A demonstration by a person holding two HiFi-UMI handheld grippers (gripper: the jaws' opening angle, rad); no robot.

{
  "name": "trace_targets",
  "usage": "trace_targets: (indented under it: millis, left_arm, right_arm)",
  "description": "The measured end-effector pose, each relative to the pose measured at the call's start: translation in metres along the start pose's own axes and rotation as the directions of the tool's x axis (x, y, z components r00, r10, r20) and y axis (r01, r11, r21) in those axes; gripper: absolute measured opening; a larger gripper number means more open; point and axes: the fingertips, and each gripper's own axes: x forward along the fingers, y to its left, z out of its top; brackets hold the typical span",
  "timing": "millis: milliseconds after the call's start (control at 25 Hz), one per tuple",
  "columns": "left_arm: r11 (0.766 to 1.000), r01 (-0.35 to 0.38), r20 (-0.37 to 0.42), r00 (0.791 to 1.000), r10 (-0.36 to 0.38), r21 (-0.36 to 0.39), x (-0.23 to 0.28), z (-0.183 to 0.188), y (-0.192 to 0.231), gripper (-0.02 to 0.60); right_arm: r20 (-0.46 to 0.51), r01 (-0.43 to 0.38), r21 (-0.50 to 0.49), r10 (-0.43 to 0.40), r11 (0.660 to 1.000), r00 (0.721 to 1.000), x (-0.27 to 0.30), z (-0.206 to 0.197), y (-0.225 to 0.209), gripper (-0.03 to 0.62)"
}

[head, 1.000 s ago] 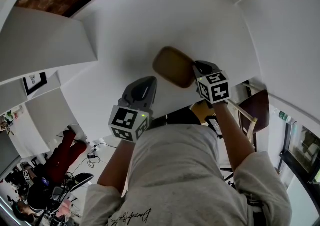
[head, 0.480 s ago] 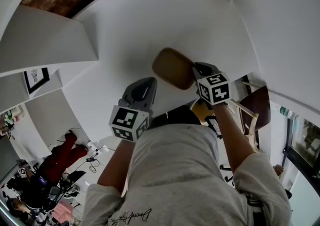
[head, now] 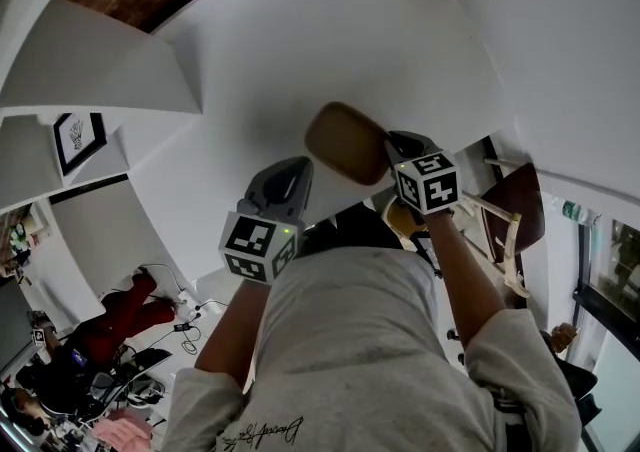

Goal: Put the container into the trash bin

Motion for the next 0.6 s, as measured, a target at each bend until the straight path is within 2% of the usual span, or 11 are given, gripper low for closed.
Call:
trace_targets:
  millis: [600]
  left_arm:
    - [0.997,0.054,-0.006,0.999,-0.053,0.048,-0.04,-0.027,-0.024,0.017]
  right_arm:
    - [0.026,0.038,0.053,-0.039,0.998,0.999,-0.032,-0.041,0.039,0.043]
